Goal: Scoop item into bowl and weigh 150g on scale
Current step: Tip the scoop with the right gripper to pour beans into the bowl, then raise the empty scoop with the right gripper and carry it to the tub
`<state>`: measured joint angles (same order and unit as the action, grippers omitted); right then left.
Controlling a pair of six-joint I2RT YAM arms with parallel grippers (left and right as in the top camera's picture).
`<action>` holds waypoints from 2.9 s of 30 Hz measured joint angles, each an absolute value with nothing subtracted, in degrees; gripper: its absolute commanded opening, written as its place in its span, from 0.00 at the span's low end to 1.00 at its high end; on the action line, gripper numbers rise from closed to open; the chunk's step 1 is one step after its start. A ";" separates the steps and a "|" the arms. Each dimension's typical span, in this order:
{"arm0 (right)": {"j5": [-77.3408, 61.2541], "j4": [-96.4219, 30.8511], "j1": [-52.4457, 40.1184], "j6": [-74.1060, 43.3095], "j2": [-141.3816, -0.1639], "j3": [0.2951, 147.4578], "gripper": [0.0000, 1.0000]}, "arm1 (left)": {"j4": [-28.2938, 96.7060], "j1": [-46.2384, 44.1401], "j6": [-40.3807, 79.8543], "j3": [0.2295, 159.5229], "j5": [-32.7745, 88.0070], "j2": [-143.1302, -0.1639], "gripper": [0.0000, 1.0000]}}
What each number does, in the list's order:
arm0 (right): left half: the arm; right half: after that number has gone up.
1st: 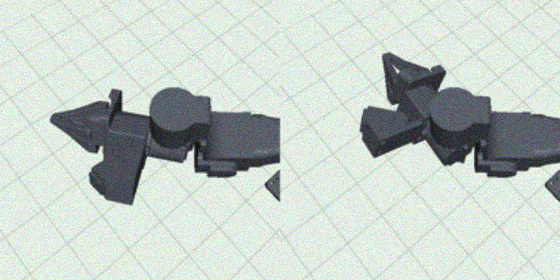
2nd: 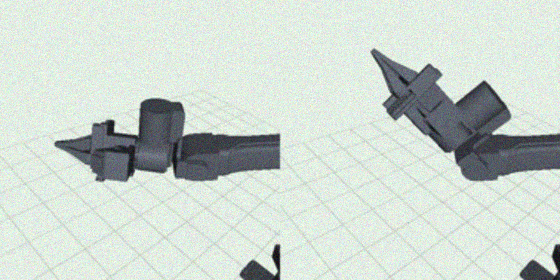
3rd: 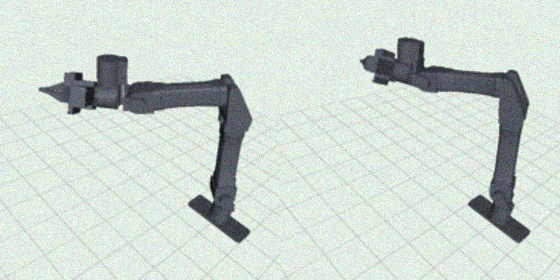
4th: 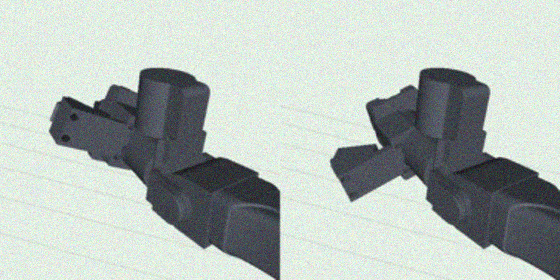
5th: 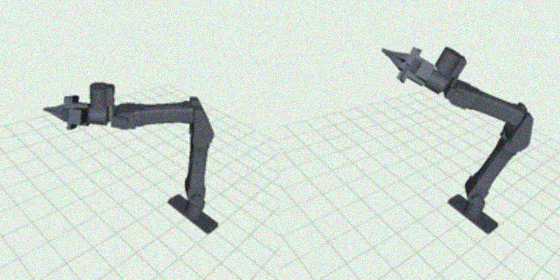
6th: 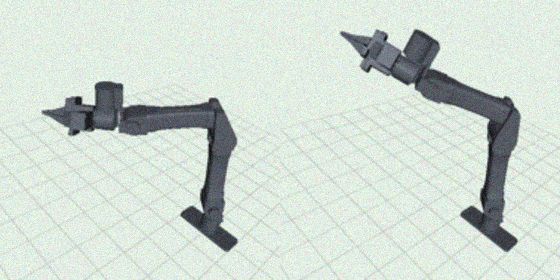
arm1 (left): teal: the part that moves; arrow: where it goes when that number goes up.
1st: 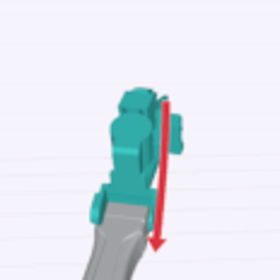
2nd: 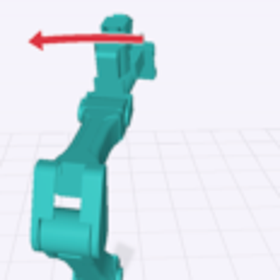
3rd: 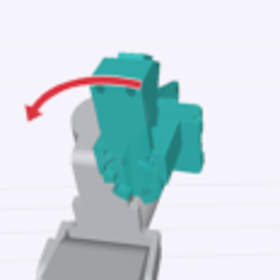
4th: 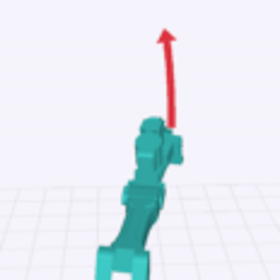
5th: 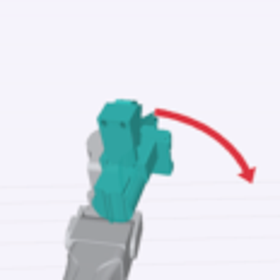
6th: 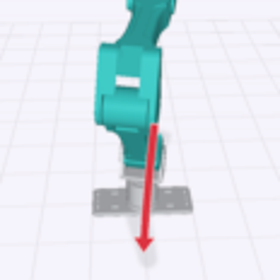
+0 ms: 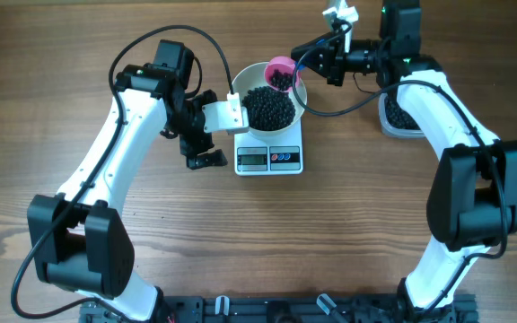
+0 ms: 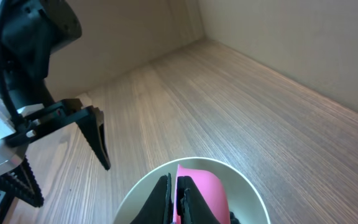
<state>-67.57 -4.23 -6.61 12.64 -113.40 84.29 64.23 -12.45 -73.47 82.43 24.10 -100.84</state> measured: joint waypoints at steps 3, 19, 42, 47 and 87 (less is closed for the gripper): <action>-67.00 -4.16 -6.61 12.53 -113.40 84.29 0.04 | 64.23 -12.45 -73.47 82.43 24.08 -100.84 1.00; -65.89 3.07 -6.83 14.20 -113.10 84.23 0.04 | 64.23 -12.45 -73.47 82.43 24.10 -100.84 1.00; -60.53 1.13 -11.49 28.27 -103.61 84.23 0.04 | 64.20 -12.45 -73.47 82.43 24.10 -100.84 1.00; -58.26 -1.50 -11.84 34.24 -103.61 84.23 0.04 | 64.23 -12.45 -73.47 82.43 24.08 -100.84 1.00; -37.67 -7.22 -11.14 23.94 -103.61 84.23 0.04 | 64.23 -12.45 -73.47 82.43 24.10 -100.84 1.00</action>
